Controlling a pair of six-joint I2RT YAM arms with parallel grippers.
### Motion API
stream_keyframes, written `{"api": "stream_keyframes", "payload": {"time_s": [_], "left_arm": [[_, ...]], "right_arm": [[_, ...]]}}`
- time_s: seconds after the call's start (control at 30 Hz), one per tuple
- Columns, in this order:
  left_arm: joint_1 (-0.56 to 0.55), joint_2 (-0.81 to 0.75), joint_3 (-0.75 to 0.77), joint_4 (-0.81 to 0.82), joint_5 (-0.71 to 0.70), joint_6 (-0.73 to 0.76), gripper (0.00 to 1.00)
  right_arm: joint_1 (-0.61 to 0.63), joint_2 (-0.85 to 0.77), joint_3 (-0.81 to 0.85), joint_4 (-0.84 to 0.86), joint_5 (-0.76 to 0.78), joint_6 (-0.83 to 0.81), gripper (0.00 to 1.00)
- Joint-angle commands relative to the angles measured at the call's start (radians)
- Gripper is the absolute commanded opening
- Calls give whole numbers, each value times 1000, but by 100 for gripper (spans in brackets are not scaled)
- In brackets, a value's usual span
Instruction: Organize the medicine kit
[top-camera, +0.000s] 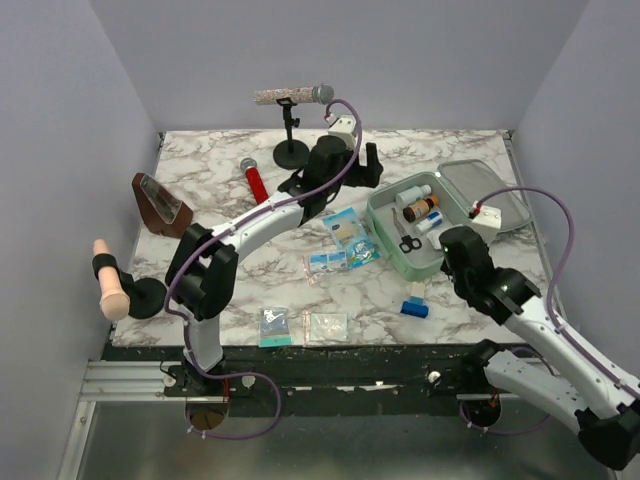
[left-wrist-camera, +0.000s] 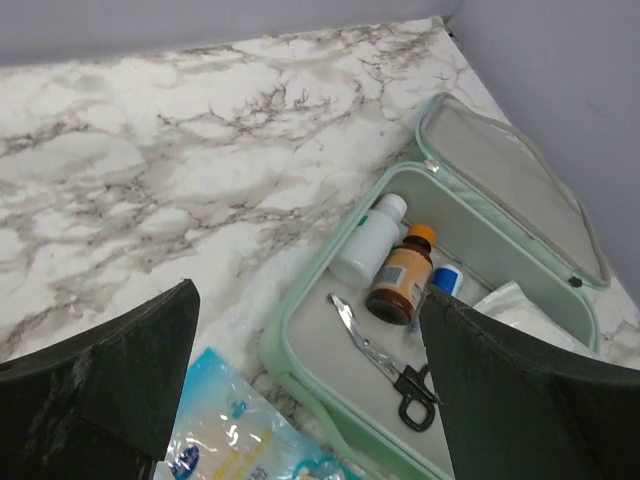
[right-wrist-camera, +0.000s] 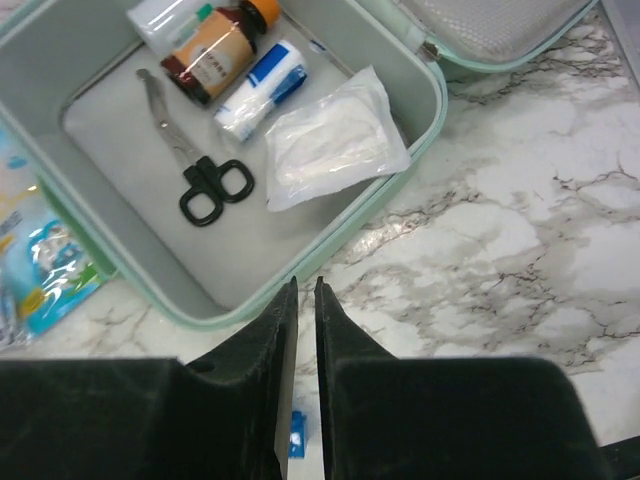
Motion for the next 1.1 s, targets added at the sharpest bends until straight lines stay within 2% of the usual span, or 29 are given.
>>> {"api": "stream_keyframes", "payload": {"time_s": [0.0, 0.07, 0.2, 0.43, 1.07], "left_arm": [[-29, -122, -132, 21, 45, -149, 99], [-29, -153, -172, 8, 48, -159, 99], [-31, -208, -267, 28, 47, -172, 99], [-31, -257, -337, -8, 45, -194, 99], [-29, -383, -459, -77, 41, -217, 99]], "right_arm": [[-150, 134, 54, 177, -88, -86, 18], [-243, 205, 80, 218, -200, -133, 12], [-339, 357, 165, 240, -272, -175, 1], [-402, 570, 240, 234, -348, -158, 1], [-496, 658, 131, 217, -369, -62, 1]]}}
